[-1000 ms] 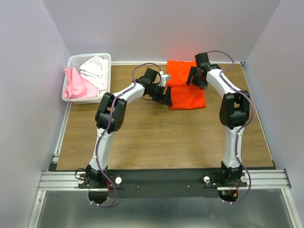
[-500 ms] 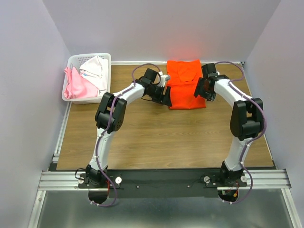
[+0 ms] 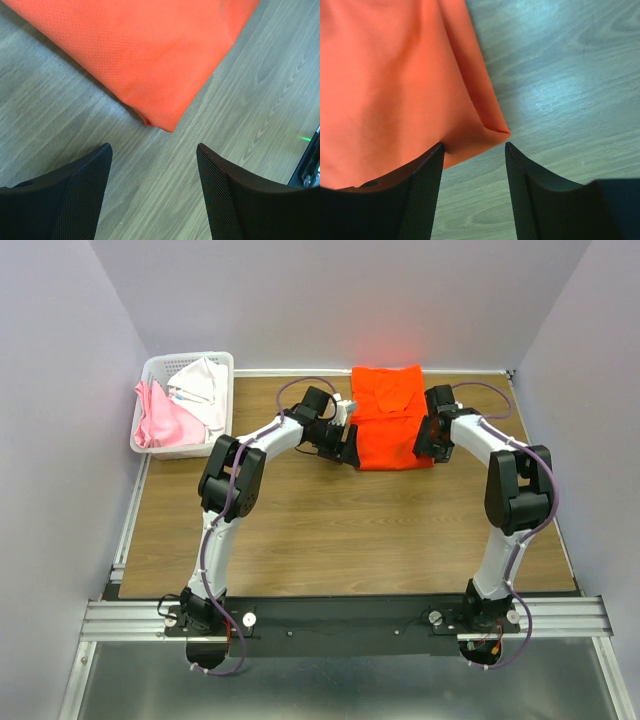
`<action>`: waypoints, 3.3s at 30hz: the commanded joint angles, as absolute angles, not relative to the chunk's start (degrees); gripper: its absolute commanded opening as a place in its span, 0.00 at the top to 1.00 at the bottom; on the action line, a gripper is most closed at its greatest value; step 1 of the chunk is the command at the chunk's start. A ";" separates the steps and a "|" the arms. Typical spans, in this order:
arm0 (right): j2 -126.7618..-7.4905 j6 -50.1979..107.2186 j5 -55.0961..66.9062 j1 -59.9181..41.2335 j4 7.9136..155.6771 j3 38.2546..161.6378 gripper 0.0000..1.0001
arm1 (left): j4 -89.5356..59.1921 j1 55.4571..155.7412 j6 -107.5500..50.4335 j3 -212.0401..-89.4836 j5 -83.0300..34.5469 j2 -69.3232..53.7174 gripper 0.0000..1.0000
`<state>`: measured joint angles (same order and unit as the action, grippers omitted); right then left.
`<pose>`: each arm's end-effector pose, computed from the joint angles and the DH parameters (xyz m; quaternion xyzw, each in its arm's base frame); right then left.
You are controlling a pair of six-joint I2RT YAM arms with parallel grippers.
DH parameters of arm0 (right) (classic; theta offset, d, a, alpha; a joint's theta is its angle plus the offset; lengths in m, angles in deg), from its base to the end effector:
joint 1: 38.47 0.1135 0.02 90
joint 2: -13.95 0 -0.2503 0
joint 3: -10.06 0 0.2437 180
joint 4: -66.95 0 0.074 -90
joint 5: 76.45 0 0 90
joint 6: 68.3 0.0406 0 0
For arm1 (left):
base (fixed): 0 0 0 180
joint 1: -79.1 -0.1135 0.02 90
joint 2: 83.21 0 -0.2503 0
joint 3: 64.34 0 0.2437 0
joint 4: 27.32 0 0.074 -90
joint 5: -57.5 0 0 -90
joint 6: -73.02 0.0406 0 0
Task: Fold and stack the t-shirts
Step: Fold the tshirt
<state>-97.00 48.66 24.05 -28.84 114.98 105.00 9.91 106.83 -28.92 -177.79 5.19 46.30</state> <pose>0.3893 0.0586 0.1776 0.1665 0.9562 -0.0144 0.2404 0.4106 -0.2439 0.1541 0.2241 0.8758 -0.3895 0.1763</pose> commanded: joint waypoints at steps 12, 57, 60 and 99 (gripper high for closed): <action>-101.09 48.06 22.51 -31.17 111.87 100.78 0.50 | 9.78 107.14 -30.42 -177.73 3.36 43.35 0.25; -95.38 48.41 13.90 -31.17 111.87 92.08 0.78 | 15.93 112.59 -36.31 -180.46 -7.27 50.04 0.80; -93.90 48.50 13.81 -31.17 111.96 91.81 0.84 | 16.02 112.59 -35.79 -180.02 -8.42 49.42 0.90; -62.34 64.32 11.44 -14.65 143.86 91.90 1.00 | 34.48 108.89 -31.47 -153.30 -1.48 7.94 1.00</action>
